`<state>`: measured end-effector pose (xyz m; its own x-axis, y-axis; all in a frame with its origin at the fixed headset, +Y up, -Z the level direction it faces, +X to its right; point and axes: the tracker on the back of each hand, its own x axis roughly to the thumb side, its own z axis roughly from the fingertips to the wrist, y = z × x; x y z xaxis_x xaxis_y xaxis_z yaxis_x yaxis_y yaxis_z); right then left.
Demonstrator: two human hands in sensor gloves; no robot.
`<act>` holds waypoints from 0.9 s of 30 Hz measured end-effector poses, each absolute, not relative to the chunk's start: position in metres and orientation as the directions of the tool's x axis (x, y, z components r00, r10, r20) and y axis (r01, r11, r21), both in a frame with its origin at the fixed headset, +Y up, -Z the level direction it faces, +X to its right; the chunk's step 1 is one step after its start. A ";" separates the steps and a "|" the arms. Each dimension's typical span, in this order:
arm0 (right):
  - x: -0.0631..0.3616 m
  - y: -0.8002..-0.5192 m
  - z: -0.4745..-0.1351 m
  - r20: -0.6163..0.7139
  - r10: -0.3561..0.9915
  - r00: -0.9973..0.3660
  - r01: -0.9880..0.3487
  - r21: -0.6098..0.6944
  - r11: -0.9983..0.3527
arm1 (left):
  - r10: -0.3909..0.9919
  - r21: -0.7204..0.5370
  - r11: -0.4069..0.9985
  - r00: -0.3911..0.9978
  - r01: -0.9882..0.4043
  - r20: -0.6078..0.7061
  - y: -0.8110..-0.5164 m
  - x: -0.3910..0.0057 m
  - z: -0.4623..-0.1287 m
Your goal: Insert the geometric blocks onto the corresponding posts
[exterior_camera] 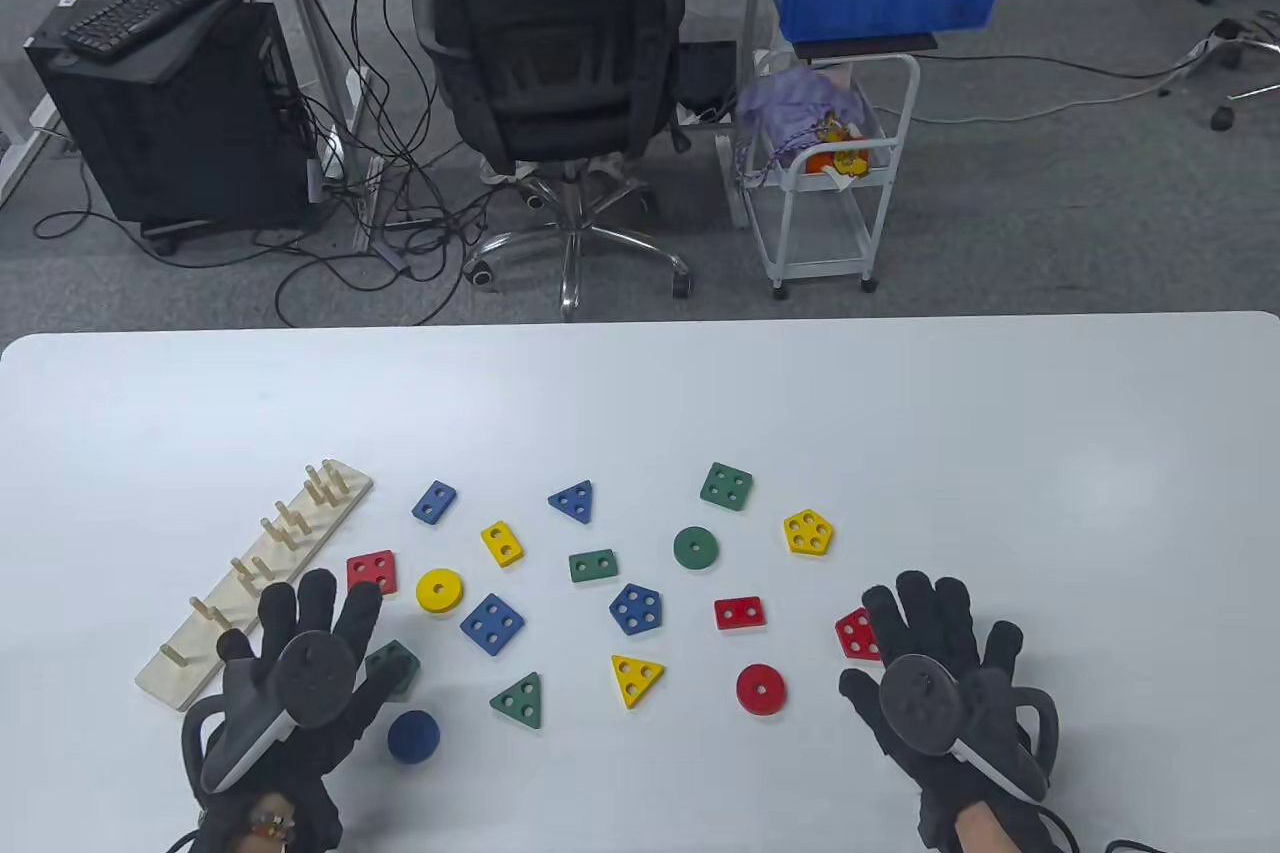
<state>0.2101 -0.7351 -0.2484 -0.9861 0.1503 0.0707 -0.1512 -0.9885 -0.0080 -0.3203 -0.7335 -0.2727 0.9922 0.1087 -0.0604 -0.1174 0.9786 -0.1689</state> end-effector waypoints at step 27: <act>0.214 -0.730 -0.249 0.061 0.176 -0.983 -0.175 0.024 -0.984 | 0.036 -0.168 0.982 0.964 -0.083 -0.264 -0.727 -0.348 -0.278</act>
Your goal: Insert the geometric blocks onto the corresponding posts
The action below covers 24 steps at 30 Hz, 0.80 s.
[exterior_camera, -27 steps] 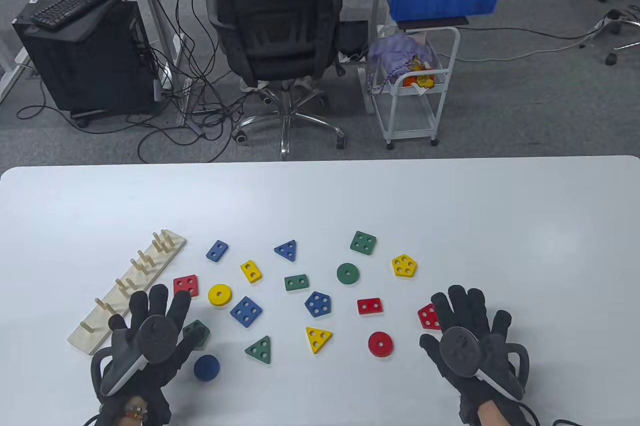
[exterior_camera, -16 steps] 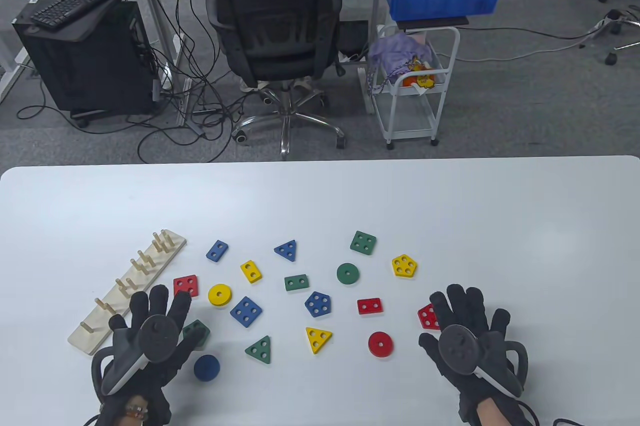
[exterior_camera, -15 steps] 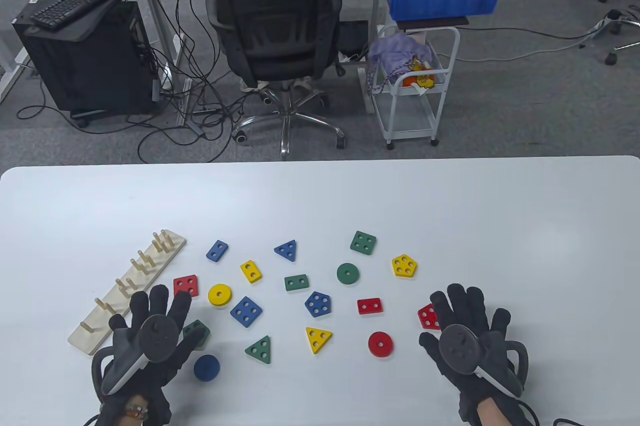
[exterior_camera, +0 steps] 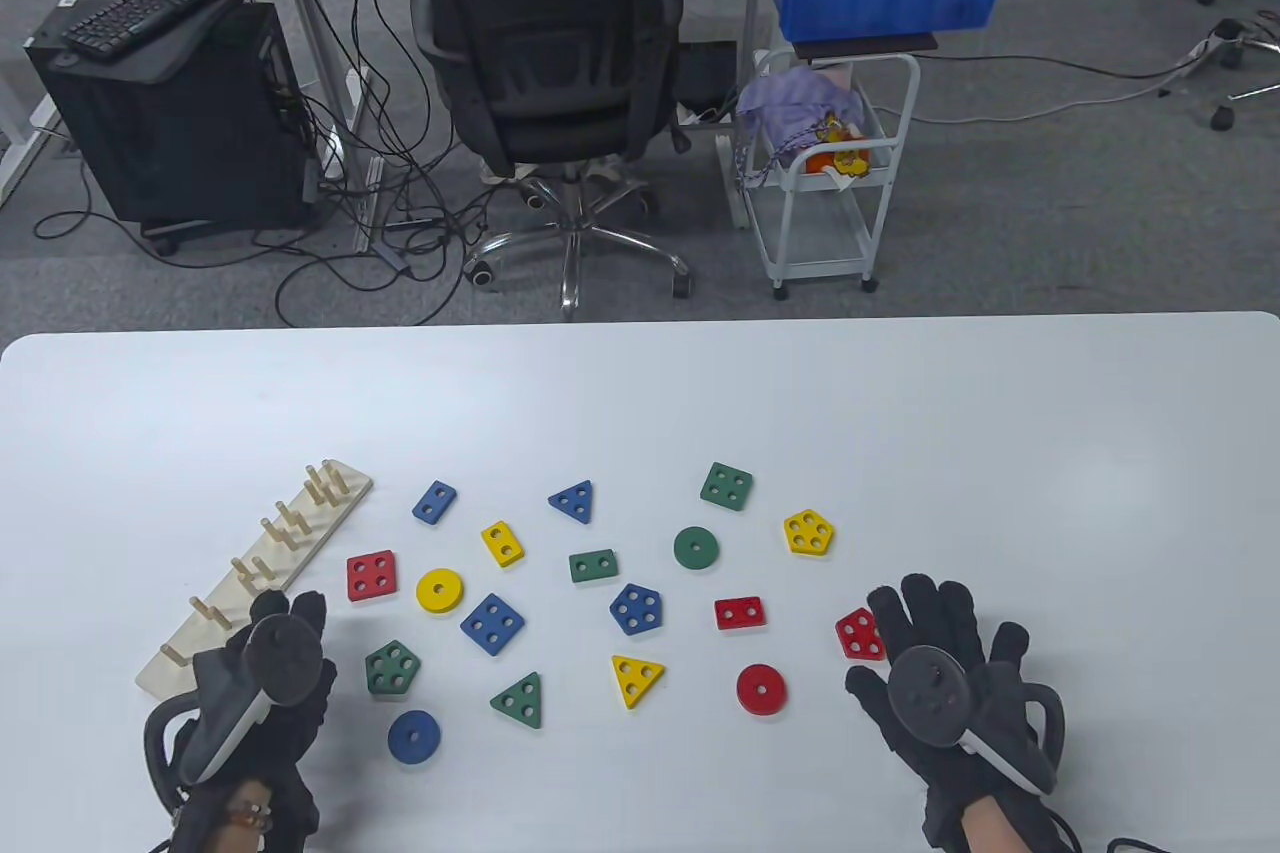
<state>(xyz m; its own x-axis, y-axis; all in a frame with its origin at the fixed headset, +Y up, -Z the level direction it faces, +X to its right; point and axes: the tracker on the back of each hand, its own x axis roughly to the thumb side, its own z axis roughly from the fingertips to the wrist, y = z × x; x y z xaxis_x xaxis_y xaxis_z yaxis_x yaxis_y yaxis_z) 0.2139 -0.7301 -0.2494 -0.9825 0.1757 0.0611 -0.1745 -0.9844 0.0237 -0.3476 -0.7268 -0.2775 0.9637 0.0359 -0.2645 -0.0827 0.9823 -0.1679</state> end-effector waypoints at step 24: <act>0.207 -0.728 -0.246 0.093 0.173 -0.981 -0.168 0.057 -0.984 | -0.224 -0.339 0.933 0.929 0.118 -0.294 -0.756 -0.348 -0.312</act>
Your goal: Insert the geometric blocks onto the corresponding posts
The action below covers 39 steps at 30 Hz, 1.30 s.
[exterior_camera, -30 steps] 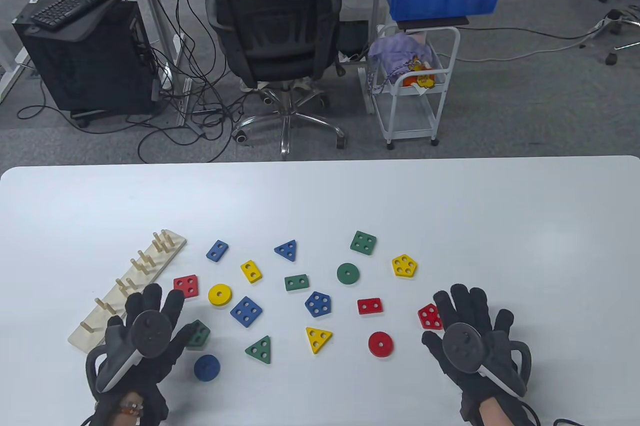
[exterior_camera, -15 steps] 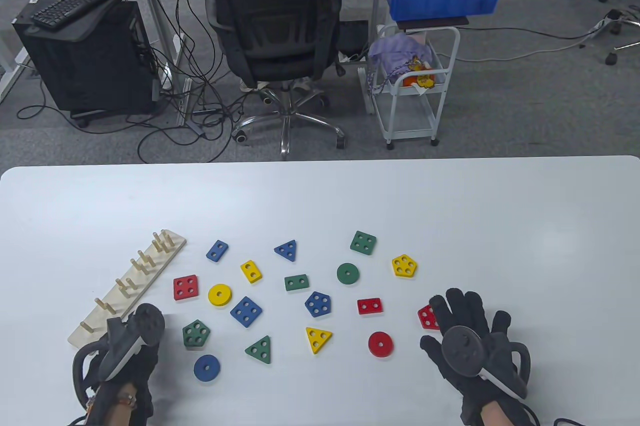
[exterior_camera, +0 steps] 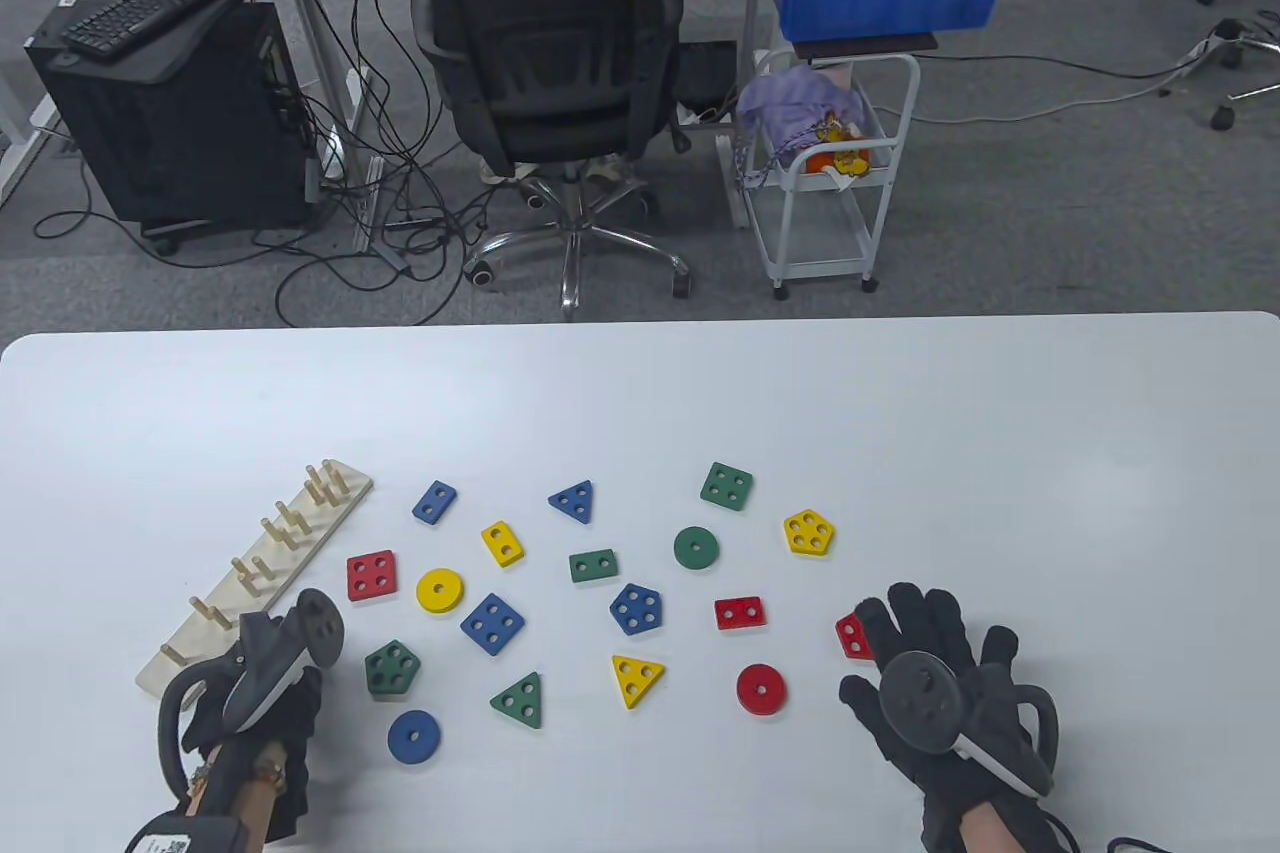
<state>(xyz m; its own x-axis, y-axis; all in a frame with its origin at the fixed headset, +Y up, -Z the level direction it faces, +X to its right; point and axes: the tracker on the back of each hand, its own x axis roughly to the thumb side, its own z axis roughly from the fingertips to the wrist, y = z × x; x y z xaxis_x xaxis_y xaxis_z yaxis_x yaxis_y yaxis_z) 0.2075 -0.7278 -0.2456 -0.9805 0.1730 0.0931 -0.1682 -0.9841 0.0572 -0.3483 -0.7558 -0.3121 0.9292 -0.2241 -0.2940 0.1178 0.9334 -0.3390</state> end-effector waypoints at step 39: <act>0.210 -0.725 -0.244 0.094 0.186 -0.978 -0.181 0.065 -0.981 | -0.108 -0.133 0.990 0.846 0.044 -0.522 -0.712 -0.398 -0.376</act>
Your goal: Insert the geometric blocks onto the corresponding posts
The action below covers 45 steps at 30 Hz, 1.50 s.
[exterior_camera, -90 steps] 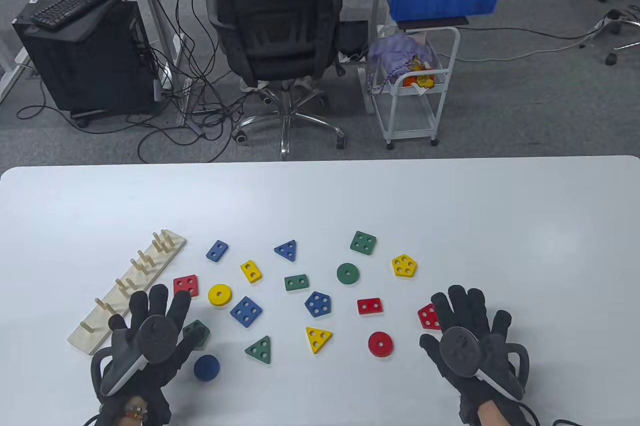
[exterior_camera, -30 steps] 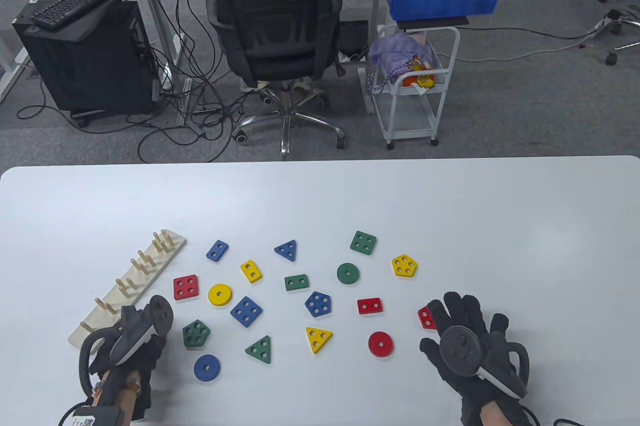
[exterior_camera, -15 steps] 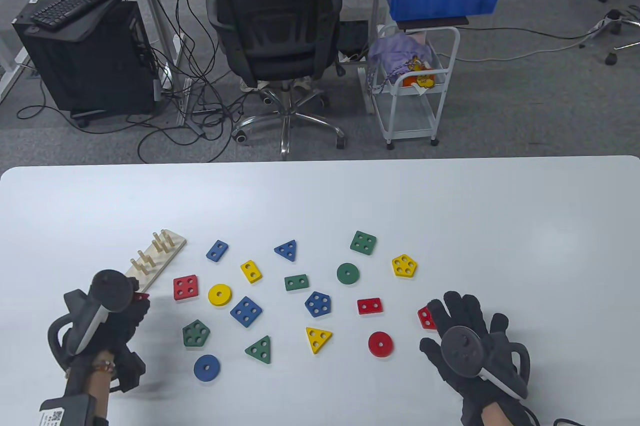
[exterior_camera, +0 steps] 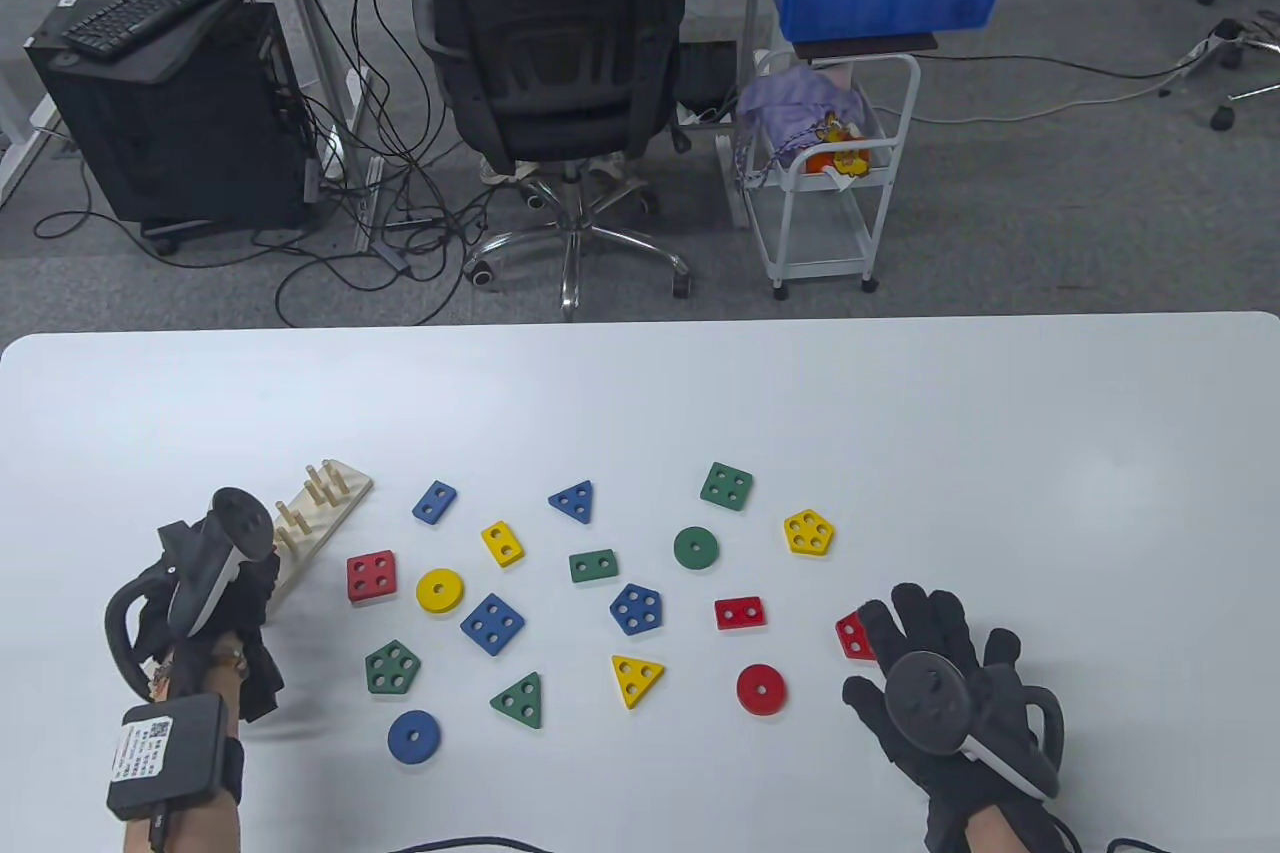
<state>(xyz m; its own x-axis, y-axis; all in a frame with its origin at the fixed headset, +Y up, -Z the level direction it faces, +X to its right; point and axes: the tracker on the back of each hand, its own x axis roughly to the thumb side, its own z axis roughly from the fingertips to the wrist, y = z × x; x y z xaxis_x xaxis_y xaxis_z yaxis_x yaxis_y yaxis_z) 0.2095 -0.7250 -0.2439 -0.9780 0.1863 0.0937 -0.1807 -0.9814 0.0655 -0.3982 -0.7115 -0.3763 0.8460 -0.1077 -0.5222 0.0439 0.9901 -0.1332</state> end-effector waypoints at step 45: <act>0.208 -0.725 -0.242 0.098 0.196 -0.976 -0.185 0.111 -0.976 | -0.189 -0.282 0.930 0.965 0.235 0.182 -0.754 -0.293 -0.310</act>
<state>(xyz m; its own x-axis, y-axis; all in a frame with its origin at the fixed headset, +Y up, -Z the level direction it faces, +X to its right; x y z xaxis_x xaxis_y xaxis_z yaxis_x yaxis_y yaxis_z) 0.2080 -0.7249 -0.2420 -0.9757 0.1962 0.0980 -0.1852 -0.9764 0.1110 -0.2929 -0.7538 -0.3097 0.9649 -0.1890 0.1822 0.2354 0.9302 -0.2817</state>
